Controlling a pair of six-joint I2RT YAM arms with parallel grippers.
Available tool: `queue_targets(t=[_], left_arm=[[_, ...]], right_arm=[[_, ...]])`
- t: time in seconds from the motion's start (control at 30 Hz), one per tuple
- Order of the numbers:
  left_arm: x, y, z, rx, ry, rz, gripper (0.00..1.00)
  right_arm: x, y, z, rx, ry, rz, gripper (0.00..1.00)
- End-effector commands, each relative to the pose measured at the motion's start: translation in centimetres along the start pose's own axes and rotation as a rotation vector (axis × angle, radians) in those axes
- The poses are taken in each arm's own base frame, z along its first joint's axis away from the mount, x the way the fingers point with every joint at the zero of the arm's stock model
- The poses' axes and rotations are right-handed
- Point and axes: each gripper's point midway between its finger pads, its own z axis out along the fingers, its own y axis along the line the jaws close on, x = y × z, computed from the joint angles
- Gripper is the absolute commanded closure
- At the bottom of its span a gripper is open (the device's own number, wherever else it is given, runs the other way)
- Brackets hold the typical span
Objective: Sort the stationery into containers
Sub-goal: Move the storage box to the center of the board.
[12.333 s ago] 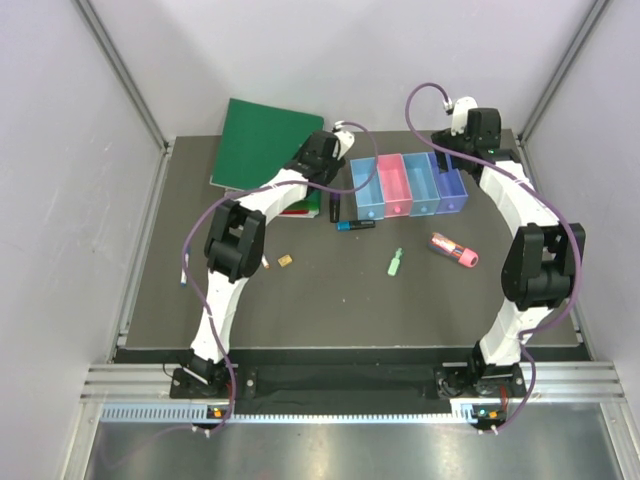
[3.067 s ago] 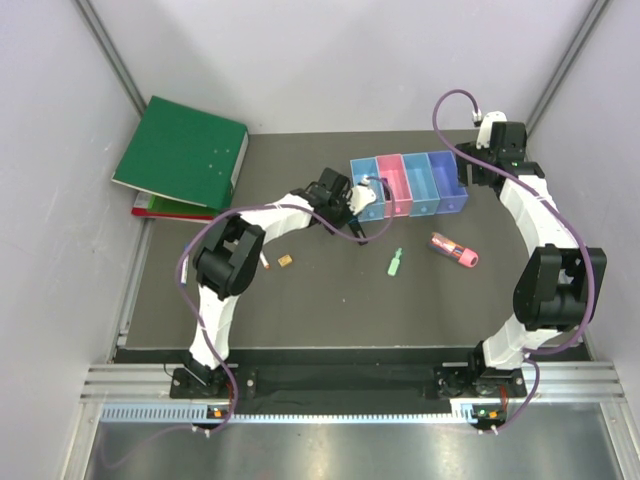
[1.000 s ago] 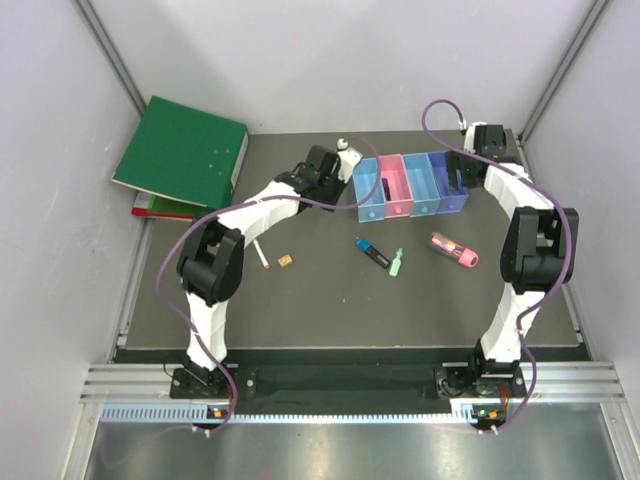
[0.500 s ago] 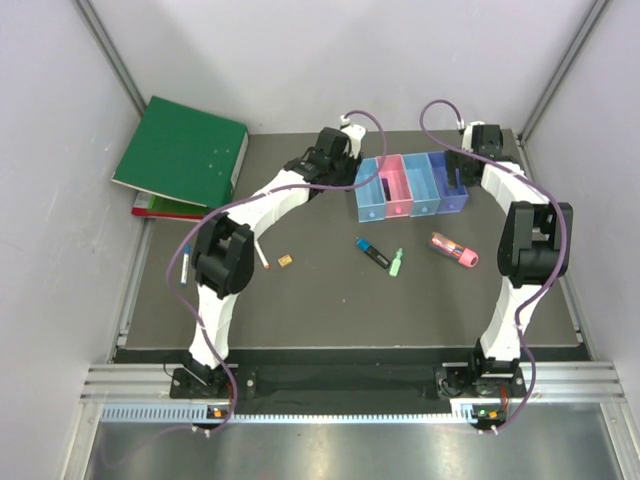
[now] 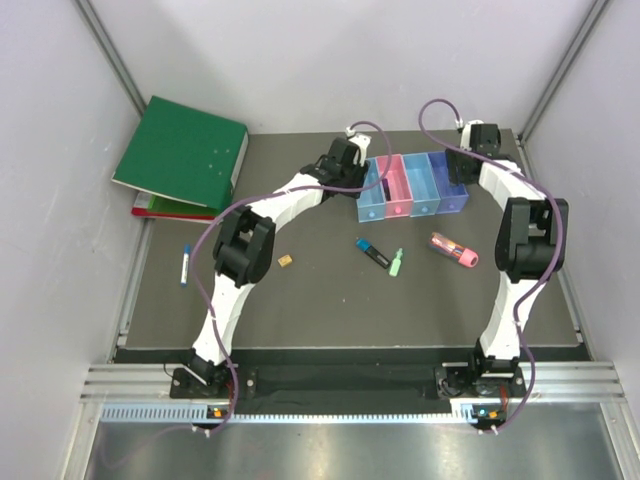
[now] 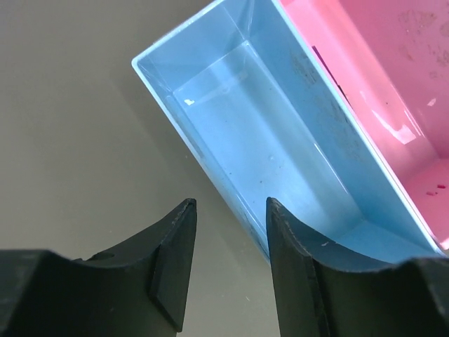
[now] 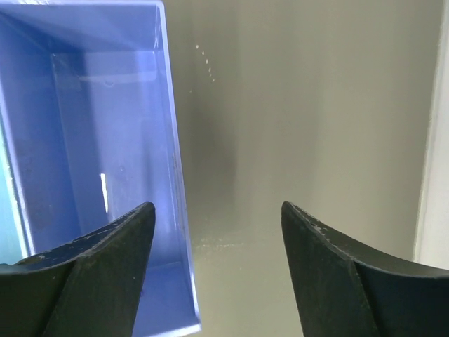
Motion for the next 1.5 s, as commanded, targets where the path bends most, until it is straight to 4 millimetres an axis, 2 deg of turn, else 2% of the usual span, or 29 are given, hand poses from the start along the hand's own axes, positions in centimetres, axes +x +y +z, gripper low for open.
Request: queue_targets(t=[0.0, 0.17, 0.23, 0.37, 0.4, 0.43, 0.53, 0.7, 0.8, 0.87, 0.93, 1.0, 1.2, 1.23, 1.3, 1.33, 1.37, 1.47], left_arm=[[-2.9, 0.0, 0.0, -0.002, -0.087, -0.013, 0.51], [-2.5, -0.1, 0.3, -0.002, -0.082, -0.01, 0.54], [-2.4, 0.0, 0.6, 0.0, -0.083, -0.011, 0.63], [-2.3, -0.5, 1.0, 0.018, -0.081, -0.011, 0.71], [-2.2, -0.7, 1.2, 0.025, -0.079, -0.006, 0.71], [-2.1, -0.8, 1.3, 0.026, -0.077, -0.002, 0.73], [-2.2, -1.1, 1.5, 0.034, -0.08, 0.017, 0.76], [-2.2, -1.1, 1.7, 0.033, -0.077, 0.02, 0.78], [-1.9, -1.2, 1.5, 0.036, -0.064, 0.023, 0.8], [-2.1, -1.1, 1.0, 0.029, -0.064, 0.024, 0.81], [-1.7, -0.9, 0.7, 0.023, -0.052, 0.032, 0.82], [-2.1, -0.7, 0.0, 0.014, -0.061, 0.05, 0.83], [-1.2, 0.2, -1.8, -0.016, -0.026, 0.086, 0.86], [0.2, 0.5, -1.8, -0.019, 0.003, 0.091, 0.87], [0.2, 0.7, -2.9, -0.025, 0.003, 0.103, 0.88], [1.4, 0.8, -3.0, -0.03, 0.028, 0.111, 0.88], [1.0, 1.0, -3.8, -0.035, 0.019, 0.111, 0.88], [2.0, 1.8, -4.9, -0.057, 0.04, 0.143, 0.88]], right_arm=[[-2.3, -0.6, 0.4, 0.015, -0.057, 0.0, 0.32], [-1.8, 0.4, 1.0, -0.006, -0.042, -0.019, 0.42], [-1.7, 0.7, 1.0, -0.011, -0.04, -0.024, 0.46], [-1.4, 0.9, 1.1, -0.014, -0.032, -0.035, 0.52], [-1.7, 2.5, 0.9, -0.035, -0.039, -0.056, 0.54], [-1.7, 2.8, 0.9, -0.038, -0.037, -0.064, 0.61], [-1.4, 3.6, 0.9, -0.05, -0.03, -0.083, 0.7], [-1.1, 5.5, 0.3, -0.067, -0.026, -0.119, 0.71], [-1.6, 6.9, -0.4, -0.081, -0.042, -0.149, 0.72], [-1.9, 7.6, -0.9, -0.091, -0.05, -0.157, 0.75], [-2.0, 8.4, -1.2, -0.102, -0.053, -0.163, 0.83], [-2.1, 8.9, -1.6, -0.111, -0.057, -0.163, 0.87], [-1.8, 11.4, -3.3, -0.161, -0.065, -0.185, 0.89], [-2.0, 12.3, -3.8, -0.177, -0.072, -0.196, 0.89], [-1.7, 13.2, -4.3, -0.194, -0.072, -0.204, 0.9], [-1.9, 14.0, -4.8, -0.207, -0.078, -0.215, 0.9], [-1.8, 14.3, -5.0, -0.217, -0.079, -0.219, 0.9], [-2.0, 15.8, -5.7, -0.242, -0.087, -0.231, 0.91]])
